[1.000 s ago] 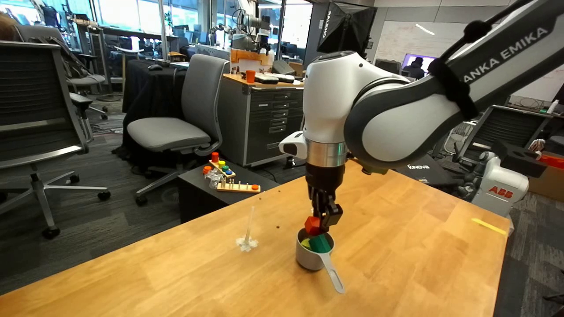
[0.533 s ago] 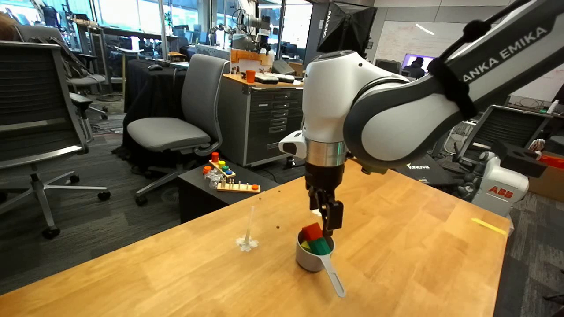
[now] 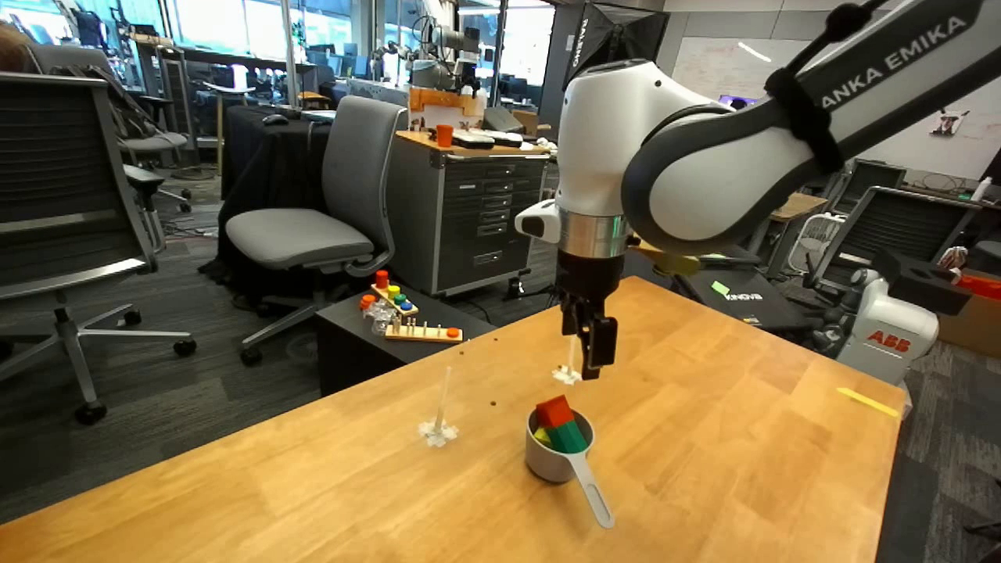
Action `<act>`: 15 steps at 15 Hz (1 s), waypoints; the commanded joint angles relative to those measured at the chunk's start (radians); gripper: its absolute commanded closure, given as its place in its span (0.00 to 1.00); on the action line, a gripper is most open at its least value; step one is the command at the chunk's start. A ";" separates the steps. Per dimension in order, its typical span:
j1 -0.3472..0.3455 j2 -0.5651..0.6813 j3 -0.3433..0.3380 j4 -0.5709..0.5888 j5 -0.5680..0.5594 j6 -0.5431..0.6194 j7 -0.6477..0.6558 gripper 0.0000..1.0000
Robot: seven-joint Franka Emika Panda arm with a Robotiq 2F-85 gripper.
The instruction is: Take the yellow, green and orange blocks one at a time from the table and put them in the gray pot
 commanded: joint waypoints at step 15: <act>-0.138 -0.185 -0.023 -0.011 0.094 -0.072 -0.006 0.00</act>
